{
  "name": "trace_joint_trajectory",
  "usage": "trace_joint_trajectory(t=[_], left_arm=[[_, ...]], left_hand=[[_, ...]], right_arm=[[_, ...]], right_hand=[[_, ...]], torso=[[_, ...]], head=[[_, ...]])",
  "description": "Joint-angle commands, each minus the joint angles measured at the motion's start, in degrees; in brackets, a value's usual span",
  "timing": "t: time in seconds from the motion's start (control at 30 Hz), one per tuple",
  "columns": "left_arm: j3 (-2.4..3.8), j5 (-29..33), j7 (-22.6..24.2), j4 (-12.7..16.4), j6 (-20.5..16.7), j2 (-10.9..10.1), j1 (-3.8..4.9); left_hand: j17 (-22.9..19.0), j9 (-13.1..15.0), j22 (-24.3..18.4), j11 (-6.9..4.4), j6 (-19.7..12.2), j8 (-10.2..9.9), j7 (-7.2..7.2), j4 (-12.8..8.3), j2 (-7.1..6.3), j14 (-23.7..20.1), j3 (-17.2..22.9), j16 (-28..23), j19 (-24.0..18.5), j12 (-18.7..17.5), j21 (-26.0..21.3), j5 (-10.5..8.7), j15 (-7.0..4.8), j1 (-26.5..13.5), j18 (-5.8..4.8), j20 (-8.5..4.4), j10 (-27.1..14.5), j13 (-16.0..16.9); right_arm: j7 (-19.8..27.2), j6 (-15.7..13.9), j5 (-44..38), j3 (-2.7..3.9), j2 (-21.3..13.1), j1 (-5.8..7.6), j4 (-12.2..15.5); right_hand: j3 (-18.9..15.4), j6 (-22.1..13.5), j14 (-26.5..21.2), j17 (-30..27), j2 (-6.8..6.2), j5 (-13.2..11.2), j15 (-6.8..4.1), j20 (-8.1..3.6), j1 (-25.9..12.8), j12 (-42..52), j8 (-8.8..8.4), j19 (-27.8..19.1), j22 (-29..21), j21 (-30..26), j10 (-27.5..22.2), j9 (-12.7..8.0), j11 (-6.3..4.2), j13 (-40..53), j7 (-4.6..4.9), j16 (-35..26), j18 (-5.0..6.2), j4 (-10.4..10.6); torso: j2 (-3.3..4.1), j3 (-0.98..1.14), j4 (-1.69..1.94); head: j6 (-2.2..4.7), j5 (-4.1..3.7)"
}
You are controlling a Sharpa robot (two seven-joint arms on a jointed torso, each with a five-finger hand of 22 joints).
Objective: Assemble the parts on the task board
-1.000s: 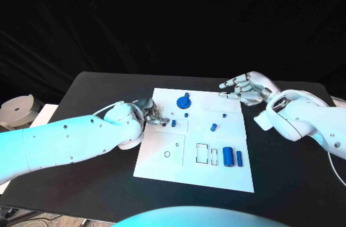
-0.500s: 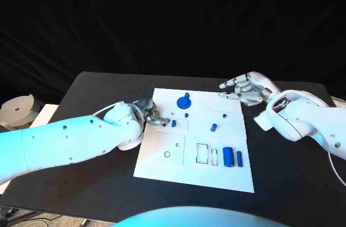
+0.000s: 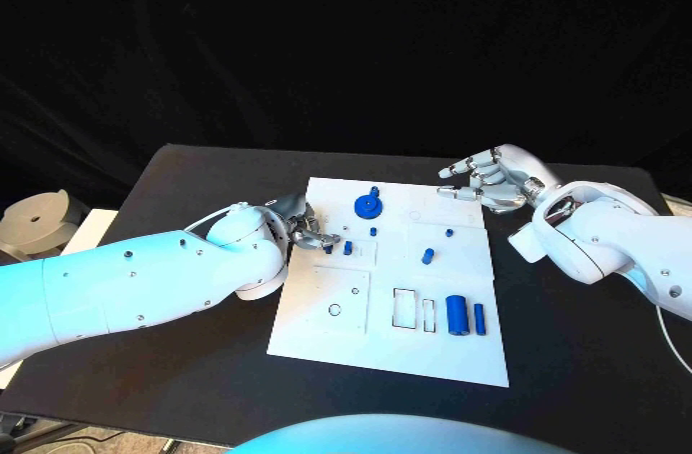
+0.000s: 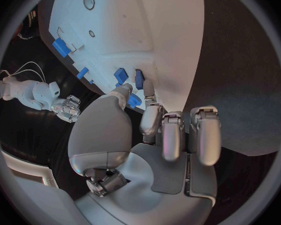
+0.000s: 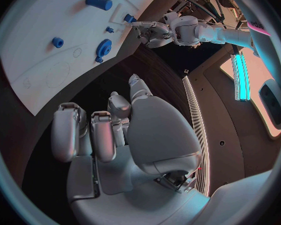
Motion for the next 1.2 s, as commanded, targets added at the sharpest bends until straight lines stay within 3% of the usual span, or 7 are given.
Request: trace_joint_trajectory(t=[0.03,0.63,0.87,1.03,1.2], left_arm=[[0.09,-0.5,-2.3,0.0,-0.6,0.1,0.00],[0.34,-0.1,-2.3,-0.4,0.9,0.6,0.01],[0.35,0.6,-2.2,-0.4,2.0,0.6,0.01],[0.35,0.7,-2.2,-0.4,2.5,0.6,0.01],[0.35,0.7,-2.2,-0.5,2.9,0.7,0.01]], left_hand=[[15.1,-0.1,14.8,-0.18,0.4,0.2,0.08,0.0,0.03,6.0,-0.4,0.2,6.0,0.3,0.2,0.33,-0.47,-0.5,-1.13,-0.31,0.2,0.1],[15.1,-0.1,14.8,-0.21,0.4,0.2,0.03,0.0,0.20,6.0,-0.4,0.2,6.0,0.3,0.2,0.36,-0.48,-0.8,-1.15,-0.33,0.2,0.1],[15.1,-0.4,14.9,-0.43,0.3,0.2,-0.20,-0.6,1.65,6.0,2.2,0.2,6.0,0.4,0.3,0.43,-0.67,3.4,-1.16,-0.47,0.2,0.1],[15.1,-0.6,14.8,-0.62,-0.2,0.2,-0.38,-2.3,2.59,6.0,5.3,0.2,5.9,0.2,0.1,0.41,-0.85,8.6,-1.11,-0.62,0.2,0.0],[15.1,-0.6,14.8,-0.54,-0.4,0.4,-0.27,-2.8,2.31,6.0,7.1,0.2,5.9,0.2,0.0,0.23,-0.78,10.4,-1.10,-0.61,0.1,0.0]], right_arm=[[0.5,0.4,-0.3,0.00,0.1,-0.01,0.0],[0.5,0.5,-0.3,0.00,0.1,-0.01,0.0],[0.5,0.5,-0.3,0.00,0.1,-0.01,0.0],[0.5,0.5,-0.3,0.00,0.1,-0.01,0.0],[0.5,0.5,-0.3,0.00,0.1,-0.01,0.0]], right_hand=[[-0.2,0.4,4.5,9.1,0.13,0.3,-0.50,-0.19,-0.4,0.0,-0.17,-0.3,0.0,-0.3,-0.3,0.0,-0.12,-0.1,-0.02,-0.3,0.89,0.0],[-0.2,0.4,4.5,9.1,0.13,0.3,-0.50,-0.19,-0.4,0.0,-0.17,-0.3,0.0,-0.3,-0.3,0.0,-0.12,-0.1,-0.02,-0.3,0.89,0.0],[-0.2,0.4,4.5,9.1,0.13,0.3,-0.50,-0.19,-0.4,0.0,-0.17,-0.3,0.0,-0.3,-0.3,0.0,-0.12,-0.1,-0.02,-0.3,0.89,0.0],[-0.2,0.4,4.5,9.1,0.13,0.3,-0.50,-0.19,-0.4,0.0,-0.17,-0.3,0.0,-0.3,-0.3,0.0,-0.12,-0.1,-0.02,-0.3,0.89,0.0],[-0.2,0.4,4.5,9.1,0.13,0.3,-0.50,-0.19,-0.4,0.0,-0.17,-0.3,0.0,-0.3,-0.3,0.0,-0.12,-0.1,-0.02,-0.3,0.89,0.0]], torso=[[0.04,0.00,-0.03],[0.00,0.03,-0.01],[-0.01,0.03,-0.03],[0.00,0.02,-0.01],[0.04,0.02,-0.05]], head=[[0.04,-0.01],[-0.02,-0.09],[0.00,-0.11],[0.08,-0.10],[0.12,-0.08]])
